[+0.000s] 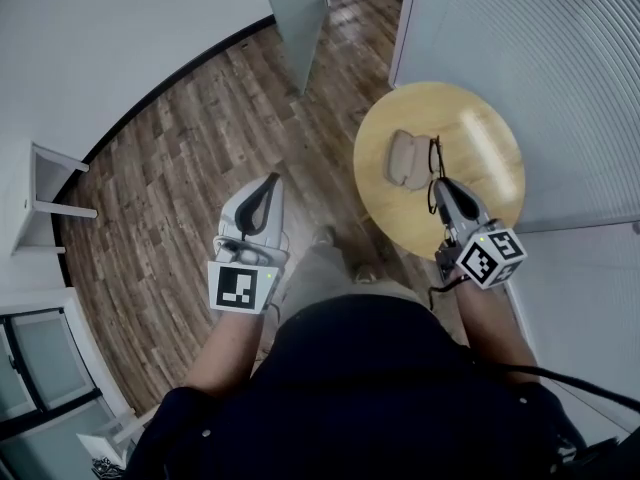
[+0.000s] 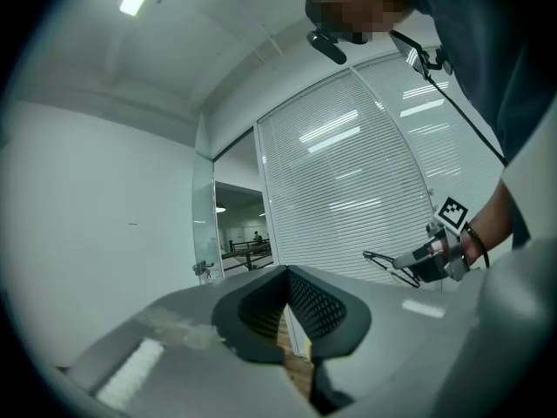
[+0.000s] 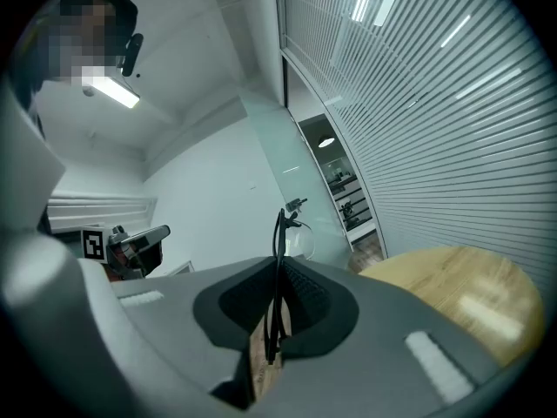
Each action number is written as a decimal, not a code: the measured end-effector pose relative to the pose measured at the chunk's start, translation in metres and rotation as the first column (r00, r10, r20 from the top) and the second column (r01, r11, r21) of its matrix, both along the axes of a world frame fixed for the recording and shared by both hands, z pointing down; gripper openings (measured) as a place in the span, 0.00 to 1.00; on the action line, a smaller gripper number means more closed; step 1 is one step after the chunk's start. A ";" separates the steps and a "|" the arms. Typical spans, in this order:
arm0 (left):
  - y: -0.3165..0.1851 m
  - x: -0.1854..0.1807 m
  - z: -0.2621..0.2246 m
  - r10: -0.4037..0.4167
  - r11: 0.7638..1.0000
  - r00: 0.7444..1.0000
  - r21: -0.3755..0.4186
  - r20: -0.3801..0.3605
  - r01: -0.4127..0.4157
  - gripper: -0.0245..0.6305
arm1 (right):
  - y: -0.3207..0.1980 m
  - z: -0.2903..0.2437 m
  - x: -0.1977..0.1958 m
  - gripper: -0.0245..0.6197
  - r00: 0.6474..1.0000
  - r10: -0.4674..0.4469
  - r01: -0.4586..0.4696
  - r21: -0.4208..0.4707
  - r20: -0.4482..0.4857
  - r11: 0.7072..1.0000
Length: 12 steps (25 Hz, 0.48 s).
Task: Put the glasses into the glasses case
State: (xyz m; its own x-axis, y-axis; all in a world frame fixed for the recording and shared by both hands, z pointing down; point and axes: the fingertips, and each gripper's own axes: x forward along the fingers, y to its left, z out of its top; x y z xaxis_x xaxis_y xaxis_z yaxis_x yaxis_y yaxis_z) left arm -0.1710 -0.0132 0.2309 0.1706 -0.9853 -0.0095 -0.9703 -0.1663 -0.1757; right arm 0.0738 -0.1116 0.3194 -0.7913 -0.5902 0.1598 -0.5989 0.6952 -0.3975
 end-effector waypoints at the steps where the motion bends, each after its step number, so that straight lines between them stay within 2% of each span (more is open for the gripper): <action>1: -0.008 -0.002 0.002 0.017 1.000 1.000 -0.005 -0.002 -0.017 0.04 | -0.005 0.003 -0.001 0.08 1.000 0.015 -0.015 -0.006 0.000 1.000; 7: -0.073 -0.027 0.013 0.116 0.993 0.993 -0.038 0.001 -0.116 0.04 | -0.047 0.014 -0.016 0.08 0.992 0.124 -0.124 -0.029 0.009 0.992; 12: -0.127 -0.040 0.015 0.239 0.971 0.971 -0.036 0.015 -0.238 0.04 | -0.068 0.027 -0.028 0.08 0.973 0.232 -0.231 -0.068 0.013 0.971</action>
State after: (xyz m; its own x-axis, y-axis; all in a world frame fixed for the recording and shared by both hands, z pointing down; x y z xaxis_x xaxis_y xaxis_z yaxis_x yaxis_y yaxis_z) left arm -0.2105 -0.1405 0.2456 0.4007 -0.9158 0.0283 -0.8984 -0.3988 -0.1838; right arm 0.0457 -0.1797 0.3462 -0.6378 -0.7466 0.1890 -0.7315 0.5106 -0.4518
